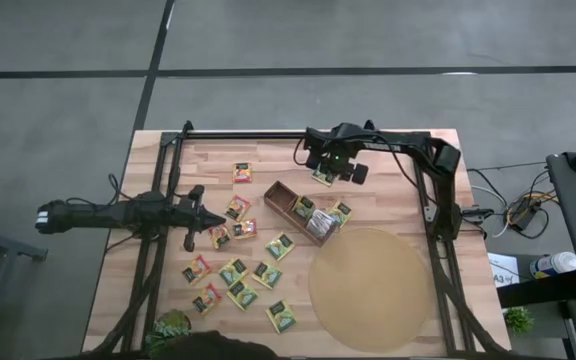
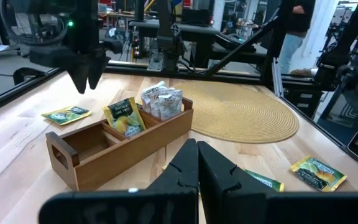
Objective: Pick & Place Tea
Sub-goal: Put the yellow tea bag into the middle section of the wooden organizer
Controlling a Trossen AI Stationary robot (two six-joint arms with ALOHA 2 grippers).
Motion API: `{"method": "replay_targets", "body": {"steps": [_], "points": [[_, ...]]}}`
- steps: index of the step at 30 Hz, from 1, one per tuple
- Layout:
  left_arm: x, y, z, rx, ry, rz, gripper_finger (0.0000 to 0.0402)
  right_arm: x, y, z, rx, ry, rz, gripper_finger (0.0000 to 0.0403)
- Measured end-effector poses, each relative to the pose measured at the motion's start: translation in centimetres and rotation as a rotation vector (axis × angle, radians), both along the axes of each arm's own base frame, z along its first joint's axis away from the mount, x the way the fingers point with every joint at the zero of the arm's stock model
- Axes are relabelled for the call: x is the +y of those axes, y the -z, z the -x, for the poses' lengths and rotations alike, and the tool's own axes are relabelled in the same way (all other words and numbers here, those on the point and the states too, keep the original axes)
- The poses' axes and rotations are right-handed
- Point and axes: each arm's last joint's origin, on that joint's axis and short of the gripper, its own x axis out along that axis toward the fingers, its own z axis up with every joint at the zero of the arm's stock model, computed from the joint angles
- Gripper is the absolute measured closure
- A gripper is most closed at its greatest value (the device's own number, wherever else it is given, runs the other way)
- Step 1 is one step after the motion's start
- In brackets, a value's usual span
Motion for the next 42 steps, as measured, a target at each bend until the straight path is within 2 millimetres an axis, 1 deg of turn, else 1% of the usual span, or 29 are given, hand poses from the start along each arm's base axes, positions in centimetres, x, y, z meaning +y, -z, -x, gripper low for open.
{"method": "replay_targets", "body": {"steps": [8, 14, 19, 23, 28, 33, 36, 38, 41, 42], "points": [[0.0, 0.0, 0.0, 0.000, 0.000, 0.000, 0.0402, -0.4, 1.9, -0.3, 0.023, 0.066, -0.042, 0.0254], [0.0, 0.0, 0.0, 0.000, 0.000, 0.000, 0.0402, -1.3, 3.3, -0.5, 0.008, 0.088, -0.061, 0.0254], [0.0, 0.0, 0.0, -0.001, 0.000, 0.000, 0.0402, -2.2, 3.6, -0.4, -0.009, 0.109, -0.051, 0.0254], [0.0, 0.0, 0.0, 0.000, 0.000, 0.000, 0.0402, -2.4, 3.9, 0.0, -0.004, 0.119, -0.049, 0.0254], [0.0, 0.0, 0.0, -0.001, 0.000, 0.000, 0.0402, -2.3, 4.9, 0.2, -0.025, 0.122, -0.057, 0.0254], [0.0, 0.0, 0.0, -0.001, 0.000, 0.000, 0.0402, -2.2, 5.5, 0.3, -0.060, 0.127, -0.053, 0.0257], [0.0, 0.0, 0.0, -0.001, 0.000, 0.000, 0.0402, -2.2, 5.7, 0.4, -0.059, 0.117, -0.055, 0.0281], [0.0, 0.0, 0.0, -0.001, 0.000, 0.000, 0.0402, -2.1, 5.7, 0.4, -0.059, 0.109, -0.055, 0.0314], [0.0, 0.0, 0.0, -0.001, 0.000, 0.000, 0.0402, -2.1, 5.9, 0.3, -0.061, 0.098, -0.050, 0.0376], [0.0, 0.0, 0.0, -0.001, 0.000, 0.000, 0.0402, -2.1, 5.9, 0.3, -0.062, 0.089, -0.049, 0.0384]]}}
